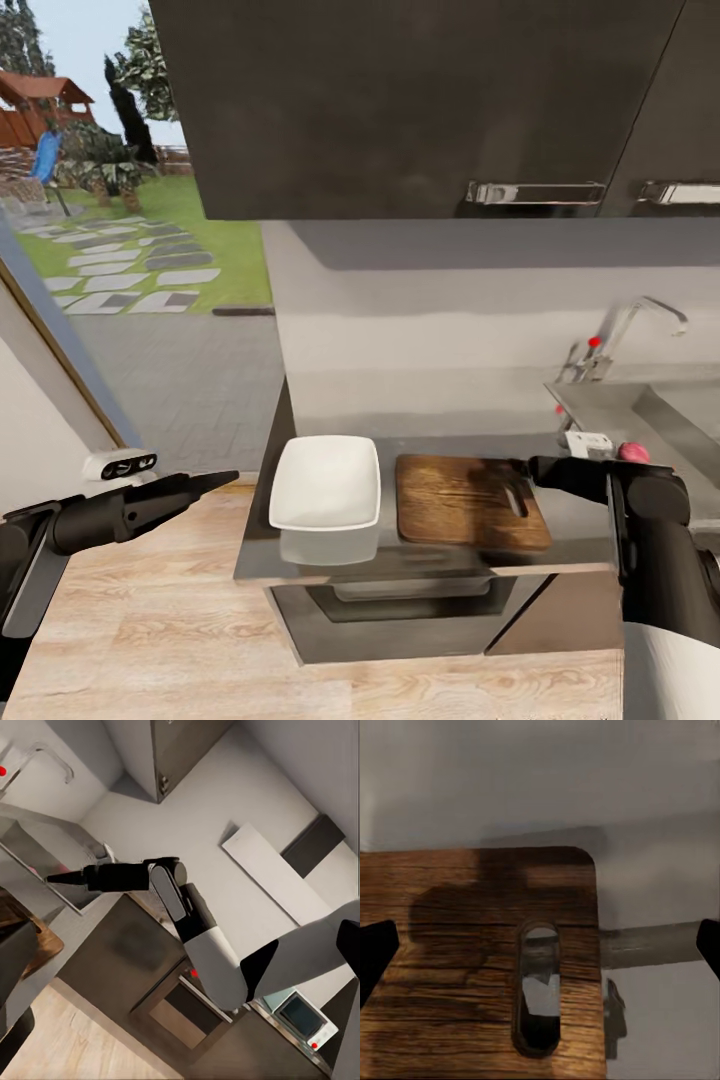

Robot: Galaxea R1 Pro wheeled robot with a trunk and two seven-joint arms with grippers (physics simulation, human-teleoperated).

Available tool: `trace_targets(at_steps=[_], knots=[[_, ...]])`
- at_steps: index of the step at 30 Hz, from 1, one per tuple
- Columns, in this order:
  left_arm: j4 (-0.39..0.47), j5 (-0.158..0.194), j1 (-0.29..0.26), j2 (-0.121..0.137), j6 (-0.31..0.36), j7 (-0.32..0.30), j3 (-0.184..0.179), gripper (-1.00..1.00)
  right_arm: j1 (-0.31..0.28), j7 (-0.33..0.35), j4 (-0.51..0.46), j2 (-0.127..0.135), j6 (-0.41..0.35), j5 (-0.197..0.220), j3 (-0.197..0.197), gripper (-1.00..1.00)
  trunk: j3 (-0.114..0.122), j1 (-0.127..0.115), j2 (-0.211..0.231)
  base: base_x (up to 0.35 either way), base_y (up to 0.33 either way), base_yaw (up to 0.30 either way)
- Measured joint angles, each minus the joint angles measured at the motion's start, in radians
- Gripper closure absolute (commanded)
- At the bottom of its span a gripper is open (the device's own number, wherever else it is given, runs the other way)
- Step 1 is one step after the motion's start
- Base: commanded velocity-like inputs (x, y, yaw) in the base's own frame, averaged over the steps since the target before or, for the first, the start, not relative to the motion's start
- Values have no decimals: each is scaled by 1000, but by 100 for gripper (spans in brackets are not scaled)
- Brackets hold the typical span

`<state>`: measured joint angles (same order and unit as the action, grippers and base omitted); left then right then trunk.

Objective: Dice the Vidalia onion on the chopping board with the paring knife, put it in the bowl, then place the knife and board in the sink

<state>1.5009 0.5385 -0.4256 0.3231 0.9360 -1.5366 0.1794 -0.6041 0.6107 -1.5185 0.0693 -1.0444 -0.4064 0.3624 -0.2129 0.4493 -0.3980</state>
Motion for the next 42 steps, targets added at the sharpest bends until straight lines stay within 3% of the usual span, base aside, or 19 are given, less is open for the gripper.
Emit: trace_targets(at_steps=[2,5,6,7,10,11,15,21,32,36,38,42], knots=[[1,0,0,0,-1,-1,0,-100,3,57,-8,5,0,28,21,-100,2,0,0,0,0,-208],[5,-1,0,0,-1,-2,0,-100,13,265,-17,32,1,90,87,-100,6,0,0,0,0,-215],[8,-1,0,0,-1,-8,-1,-100,29,460,-17,77,4,113,136,-100,7,0,0,0,-5,-218],[10,-1,0,0,-2,-17,-1,-100,35,558,-15,100,3,121,161,-100,8,0,0,0,-16,-218],[13,-2,0,0,-2,-31,-12,-100,48,681,-11,137,12,158,201,-100,12,0,0,0,-137,-219],[15,-5,0,1,-3,-31,-54,-100,72,723,-9,162,59,274,219,-100,13,0,0,0,-263,-219],[15,-8,0,2,-3,-31,-78,-100,88,740,26,199,80,364,222,-100,18,0,0,0,-289,-219],[15,-13,1,0,-4,-31,-85,-100,91,745,160,239,118,401,218,-100,25,0,0,0,-264,-219],[16,-14,0,-1,-86,-31,-92,-100,91,746,186,269,155,417,202,-100,38,0,0,0,-196,-219],[16,-15,0,-12,-97,10,-119,-100,91,745,184,271,169,417,173,-100,43,0,0,50,-217,-222],[15,-15,0,-26,-104,57,-161,-100,91,744,184,271,173,417,162,-100,45,0,0,125,-273,-236],[16,-16,0,-39,-106,66,-170,-100,91,744,184,271,172,414,161,-100,50,0,0,144,-279,-241]])
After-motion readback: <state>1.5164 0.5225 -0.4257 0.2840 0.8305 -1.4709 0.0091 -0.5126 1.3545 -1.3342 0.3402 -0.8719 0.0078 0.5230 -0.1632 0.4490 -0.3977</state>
